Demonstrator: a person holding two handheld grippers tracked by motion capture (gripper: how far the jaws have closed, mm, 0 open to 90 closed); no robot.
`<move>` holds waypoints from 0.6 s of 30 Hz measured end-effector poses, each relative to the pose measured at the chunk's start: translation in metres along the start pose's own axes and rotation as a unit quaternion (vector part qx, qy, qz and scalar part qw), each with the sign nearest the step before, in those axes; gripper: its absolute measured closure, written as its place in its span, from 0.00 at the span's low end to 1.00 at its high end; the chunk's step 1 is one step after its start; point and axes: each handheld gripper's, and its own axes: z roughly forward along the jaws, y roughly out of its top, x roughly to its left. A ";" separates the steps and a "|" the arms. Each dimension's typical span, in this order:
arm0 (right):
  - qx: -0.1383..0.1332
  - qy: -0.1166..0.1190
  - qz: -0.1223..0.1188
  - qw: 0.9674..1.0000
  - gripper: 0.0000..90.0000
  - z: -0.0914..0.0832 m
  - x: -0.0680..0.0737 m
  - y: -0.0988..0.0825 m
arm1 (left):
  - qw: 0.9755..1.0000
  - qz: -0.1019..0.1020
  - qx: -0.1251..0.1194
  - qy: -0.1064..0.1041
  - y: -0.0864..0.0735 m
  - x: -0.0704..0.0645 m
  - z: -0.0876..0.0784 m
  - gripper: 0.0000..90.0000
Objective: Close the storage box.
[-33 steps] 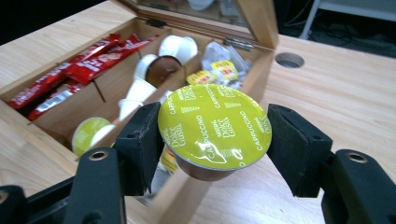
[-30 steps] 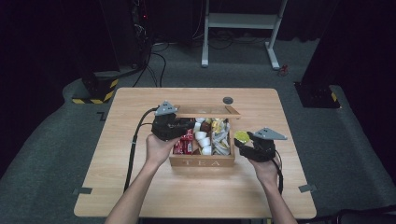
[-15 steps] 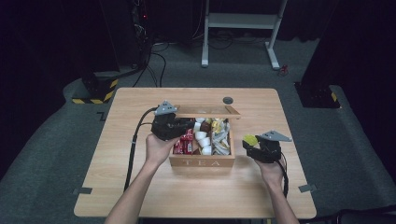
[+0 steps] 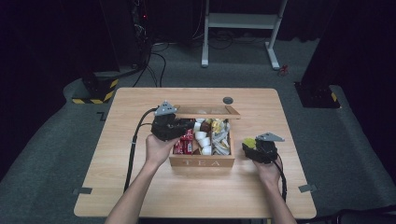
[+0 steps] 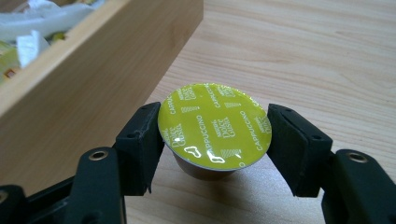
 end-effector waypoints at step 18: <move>0.015 0.013 0.015 1.000 0.37 0.008 -0.007 -0.007 | 1.000 -0.003 0.004 -0.002 -0.001 0.000 0.000 0.81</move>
